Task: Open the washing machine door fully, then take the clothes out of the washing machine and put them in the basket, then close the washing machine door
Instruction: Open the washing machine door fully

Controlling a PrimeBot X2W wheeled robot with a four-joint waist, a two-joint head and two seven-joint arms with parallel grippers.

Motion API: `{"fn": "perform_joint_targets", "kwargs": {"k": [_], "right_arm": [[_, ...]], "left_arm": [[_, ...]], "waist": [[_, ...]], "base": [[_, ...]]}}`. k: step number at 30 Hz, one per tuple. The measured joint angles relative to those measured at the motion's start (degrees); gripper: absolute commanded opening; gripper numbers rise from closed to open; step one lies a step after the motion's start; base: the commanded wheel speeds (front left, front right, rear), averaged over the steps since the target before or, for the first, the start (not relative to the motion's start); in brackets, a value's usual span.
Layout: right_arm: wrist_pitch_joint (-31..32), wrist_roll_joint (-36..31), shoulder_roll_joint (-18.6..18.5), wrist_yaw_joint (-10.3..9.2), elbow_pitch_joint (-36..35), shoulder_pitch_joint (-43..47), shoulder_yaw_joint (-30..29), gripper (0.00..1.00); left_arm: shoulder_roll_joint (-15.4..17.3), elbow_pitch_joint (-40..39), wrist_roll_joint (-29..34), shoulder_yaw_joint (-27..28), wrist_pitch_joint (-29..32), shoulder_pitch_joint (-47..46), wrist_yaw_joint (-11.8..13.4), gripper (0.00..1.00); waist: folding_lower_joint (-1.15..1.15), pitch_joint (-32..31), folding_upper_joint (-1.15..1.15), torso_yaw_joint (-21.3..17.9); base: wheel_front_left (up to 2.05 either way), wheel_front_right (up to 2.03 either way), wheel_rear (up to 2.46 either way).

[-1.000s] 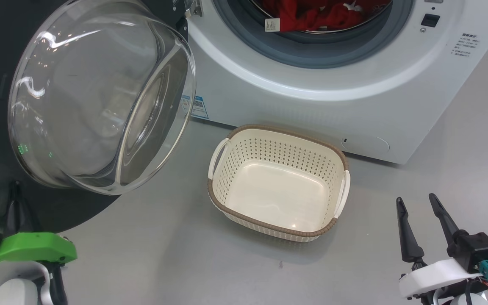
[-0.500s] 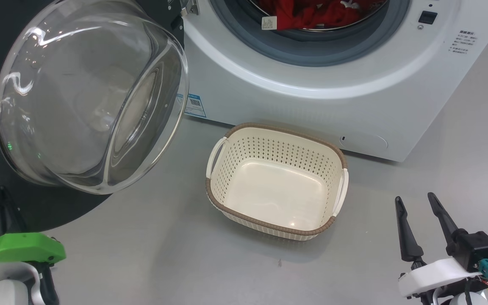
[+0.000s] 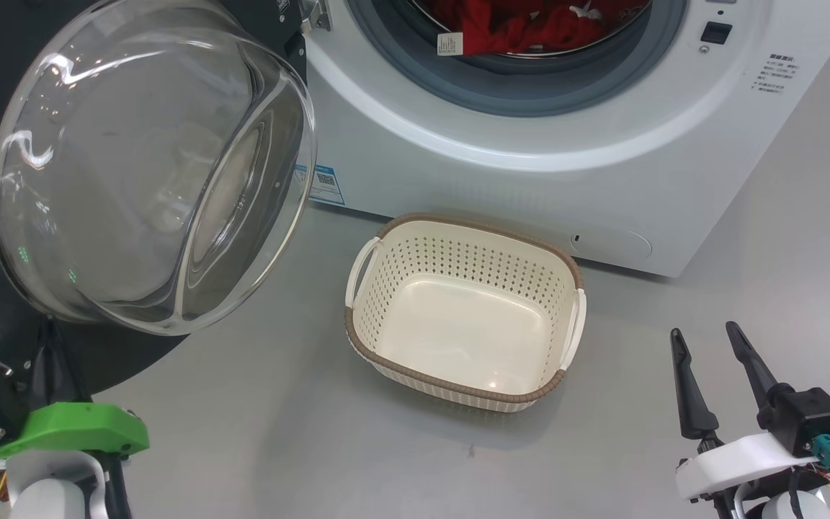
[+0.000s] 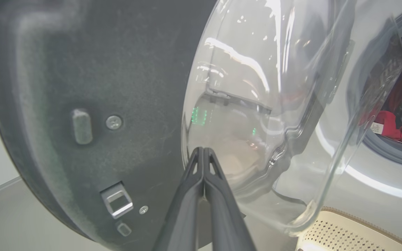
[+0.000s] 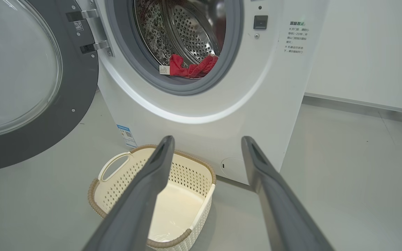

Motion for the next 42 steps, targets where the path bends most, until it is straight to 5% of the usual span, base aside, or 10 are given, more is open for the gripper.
{"fn": "perform_joint_targets", "kwargs": {"k": [14, 15, 16, 17, 18, 19, 42], "right_arm": [[0.00, 0.00, 0.30, 0.42, 0.36, -0.16, -0.14, 1.00], [0.00, 0.00, 0.33, 0.42, 0.35, -0.15, -0.20, 1.00], [0.00, 0.00, 0.32, 0.42, 0.36, -0.15, -0.21, 1.00], [0.00, 0.00, 0.33, 0.42, 0.37, -0.16, -0.14, 1.00], [0.00, 0.00, 0.35, 0.42, 0.40, -0.16, -0.11, 1.00], [0.00, 0.00, 0.35, 0.42, 0.41, -0.16, -0.07, 1.00], [0.00, 0.14, 0.73, 0.44, -0.13, -0.14, 3.19, 1.00]], "left_arm": [[-0.74, -9.36, 2.42, -4.89, 0.00, 6.33, -1.32, 0.00], [-0.81, -9.87, 2.43, -5.63, 0.00, 6.77, -1.47, 0.08], [-0.82, -10.38, 2.44, -6.28, 0.00, 7.17, -1.49, 0.39], [-0.85, -10.83, 2.43, -6.83, 0.00, 7.51, -1.55, 0.48], [-0.86, -11.02, 2.43, -7.40, 0.00, 7.73, -1.56, 0.82], [-0.85, -11.20, 2.43, -8.02, 0.00, 7.99, -1.82, 1.00], [-0.63, -13.14, 2.41, -19.03, 0.00, 11.50, -3.48, 1.00]], "waist": [[0.00, -1.31, 0.00, -0.93], [0.00, -1.37, 0.00, -1.00], [0.00, -1.43, 0.00, -1.06], [0.00, -1.51, 0.00, -1.14], [0.00, -1.63, 0.00, -1.26], [0.00, -1.78, 0.00, -1.38], [0.00, -4.20, 0.00, -10.79]], "base": [[0.00, 0.00, 0.00], [0.00, 0.00, 0.00], [0.00, 0.00, 0.00], [0.00, 0.00, 0.00], [0.00, 0.00, 0.00], [0.00, 0.00, 0.00], [0.00, 0.00, 0.00]]}}
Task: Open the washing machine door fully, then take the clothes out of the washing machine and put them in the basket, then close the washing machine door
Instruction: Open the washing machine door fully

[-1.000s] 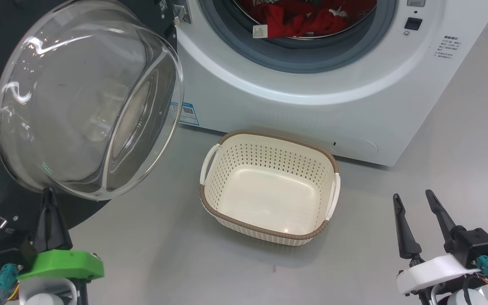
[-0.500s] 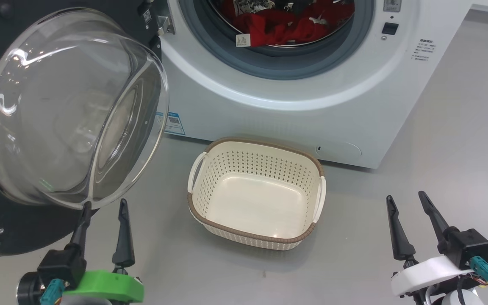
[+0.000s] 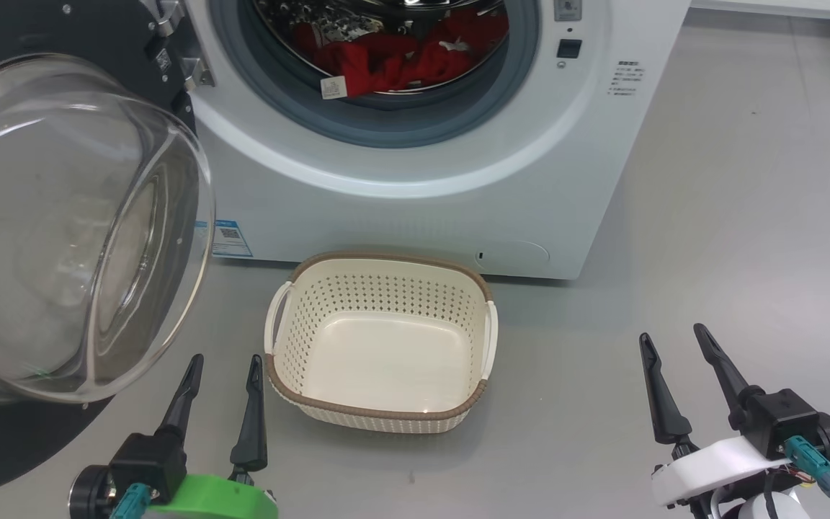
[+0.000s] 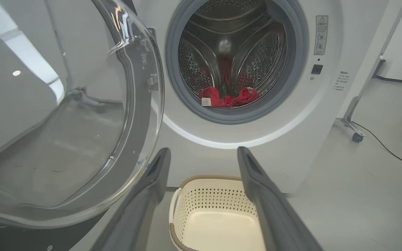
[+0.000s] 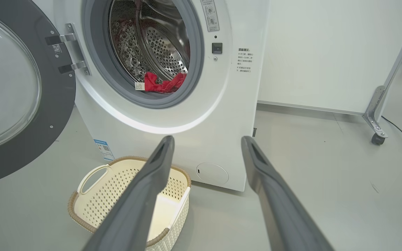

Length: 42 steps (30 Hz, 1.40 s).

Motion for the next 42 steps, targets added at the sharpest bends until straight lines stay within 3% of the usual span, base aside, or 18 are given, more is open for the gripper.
{"fn": "perform_joint_targets", "kwargs": {"k": [14, 20, 42], "right_arm": [[0.00, 2.12, 0.05, -0.18, -0.90, 0.12, 1.05, 1.00], [0.00, 2.53, 0.09, -1.36, -1.64, 0.64, 0.88, 1.00], [0.00, 3.03, 0.12, -2.50, -2.79, 1.31, 0.87, 1.00]], "left_arm": [[0.08, 0.86, 0.41, -0.83, 0.04, 0.04, 1.00, 1.00], [0.11, 1.20, 0.59, -1.29, 0.16, 0.02, 1.53, 1.00], [0.21, 2.41, 0.80, -2.56, 0.68, -0.12, 2.61, 1.00]], "waist": [[0.00, -0.29, 0.00, -7.45], [0.00, -0.18, 0.00, -9.84], [0.00, 0.10, 0.00, -10.13]], "base": [[0.00, 0.00, 0.00], [0.00, 0.00, 0.00], [0.00, 0.00, 0.00]]}}
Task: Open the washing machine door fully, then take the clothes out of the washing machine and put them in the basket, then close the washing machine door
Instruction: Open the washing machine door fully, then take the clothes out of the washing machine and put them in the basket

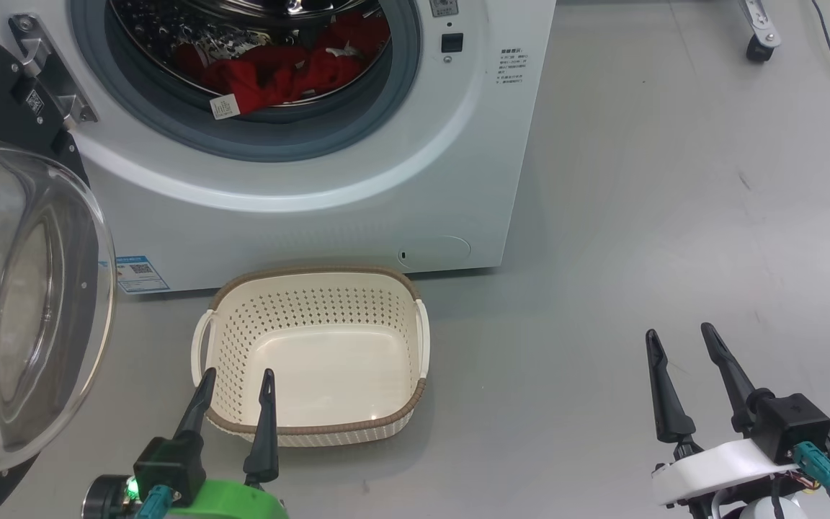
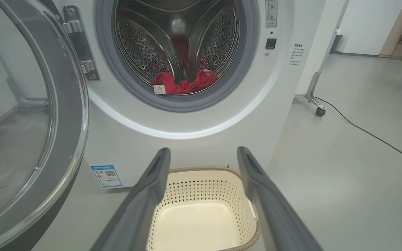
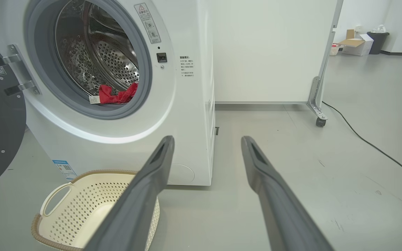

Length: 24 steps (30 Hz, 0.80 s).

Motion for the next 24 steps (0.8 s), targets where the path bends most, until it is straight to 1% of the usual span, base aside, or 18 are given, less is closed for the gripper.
{"fn": "perform_joint_targets", "kwargs": {"k": [14, 24], "right_arm": [[0.00, 0.05, 0.00, -0.08, -0.02, 0.36, 0.31, 1.00], [0.00, 0.44, 0.02, -0.14, 0.00, 1.06, 0.65, 1.00]], "left_arm": [[0.01, 0.16, 0.09, -0.80, -0.01, -0.16, 0.42, 1.00], [0.02, -0.03, 0.32, -0.81, -0.01, -0.19, 0.66, 1.00]], "waist": [[0.00, -0.44, 0.00, 0.14], [0.00, -1.05, 0.00, 0.05]], "base": [[0.05, -0.05, 0.00], [0.47, -0.47, 0.00]]}}
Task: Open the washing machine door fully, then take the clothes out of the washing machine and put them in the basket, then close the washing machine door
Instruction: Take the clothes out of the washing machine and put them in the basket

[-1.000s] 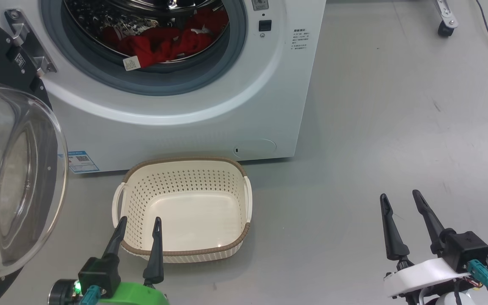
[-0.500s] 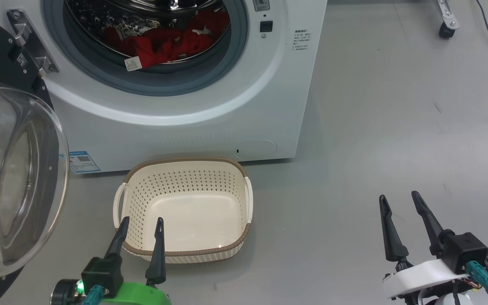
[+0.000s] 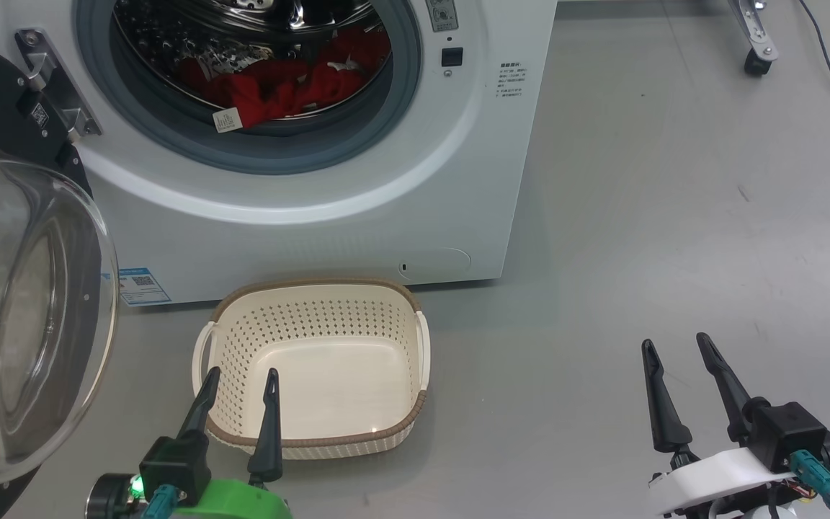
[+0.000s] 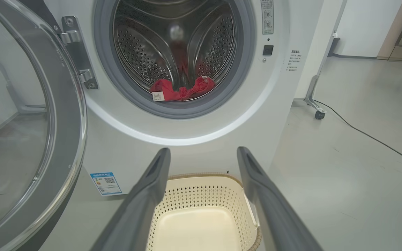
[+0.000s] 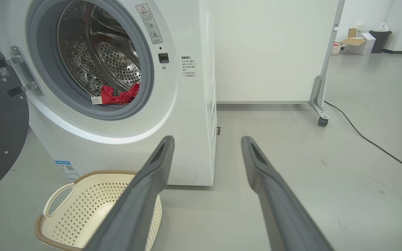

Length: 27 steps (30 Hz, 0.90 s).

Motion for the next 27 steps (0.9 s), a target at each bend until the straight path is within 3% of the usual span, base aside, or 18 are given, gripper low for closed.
{"fn": "perform_joint_targets", "kwargs": {"k": [27], "right_arm": [[0.00, 0.55, 0.00, -0.01, -0.01, 0.01, 0.60, 1.00]], "left_arm": [[0.01, 0.08, 1.38, 0.51, -0.07, -0.24, 0.35, 1.00]], "waist": [[0.00, 0.47, 0.00, 0.26]], "base": [[0.65, -0.65, 0.00]]}}
